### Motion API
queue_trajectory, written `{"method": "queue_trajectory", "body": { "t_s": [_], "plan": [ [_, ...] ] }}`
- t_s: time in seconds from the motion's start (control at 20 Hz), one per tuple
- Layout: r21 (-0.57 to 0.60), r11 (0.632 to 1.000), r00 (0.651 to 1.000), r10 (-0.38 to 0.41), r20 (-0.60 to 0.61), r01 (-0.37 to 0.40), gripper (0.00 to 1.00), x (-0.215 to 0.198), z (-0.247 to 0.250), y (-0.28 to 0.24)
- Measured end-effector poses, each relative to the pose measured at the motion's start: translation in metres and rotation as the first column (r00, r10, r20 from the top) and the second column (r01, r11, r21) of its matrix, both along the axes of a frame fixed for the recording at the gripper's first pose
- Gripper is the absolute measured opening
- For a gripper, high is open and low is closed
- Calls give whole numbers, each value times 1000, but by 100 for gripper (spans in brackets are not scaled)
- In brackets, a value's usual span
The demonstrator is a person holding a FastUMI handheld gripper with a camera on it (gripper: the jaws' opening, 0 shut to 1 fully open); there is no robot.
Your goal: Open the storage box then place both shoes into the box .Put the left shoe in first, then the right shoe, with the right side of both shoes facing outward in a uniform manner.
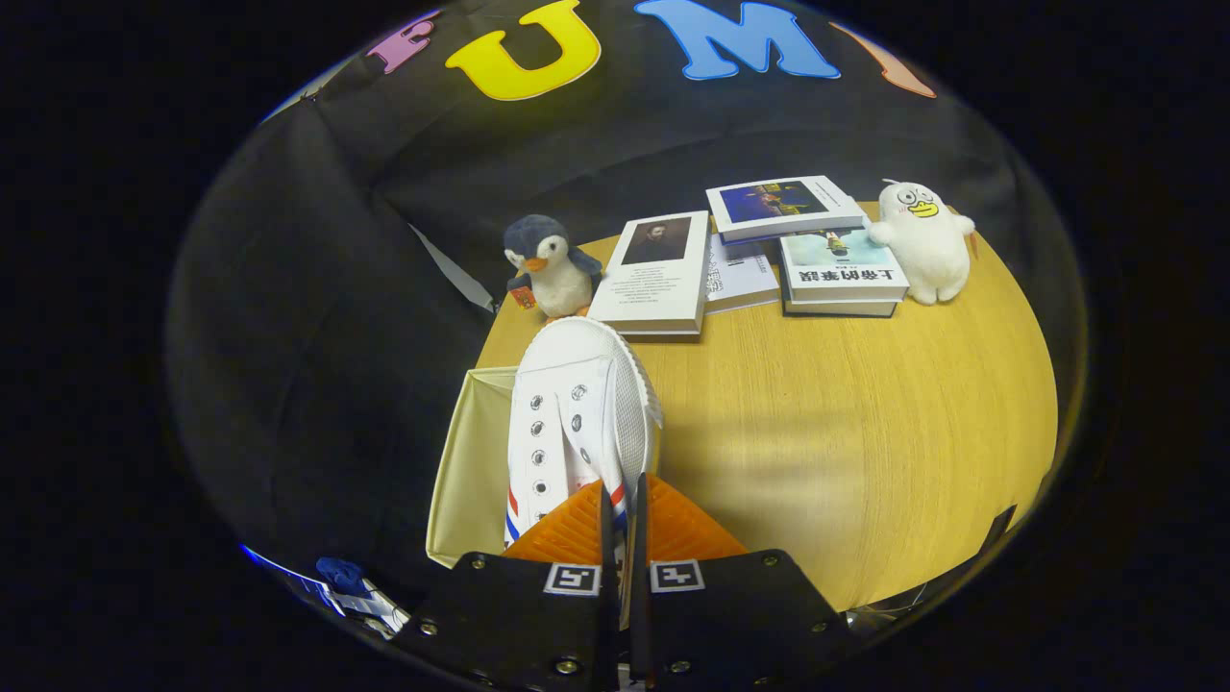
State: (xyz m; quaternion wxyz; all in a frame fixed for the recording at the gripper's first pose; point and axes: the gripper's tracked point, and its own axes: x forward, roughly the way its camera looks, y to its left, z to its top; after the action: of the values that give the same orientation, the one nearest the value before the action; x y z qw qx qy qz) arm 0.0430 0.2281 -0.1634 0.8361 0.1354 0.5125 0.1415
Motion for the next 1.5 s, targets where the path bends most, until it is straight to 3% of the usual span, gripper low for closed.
{"method": "queue_trajectory", "body": {
  "t_s": [0.65,0.7,0.8,0.95,1.15,1.5],
  "plan": [
    [-16,1000,999,17,-31,-17,5,-2,-35,54],
    [7,1000,1000,21,-14,-21,14,-2,-31,59],
    [19,1000,999,23,39,-24,50,7,-20,59],
    [-63,998,990,37,136,-29,100,13,-2,32],
    [-74,997,974,18,228,-1,100,13,30,-2],
    [-131,985,926,-59,373,116,100,18,78,-102]
  ]
}}
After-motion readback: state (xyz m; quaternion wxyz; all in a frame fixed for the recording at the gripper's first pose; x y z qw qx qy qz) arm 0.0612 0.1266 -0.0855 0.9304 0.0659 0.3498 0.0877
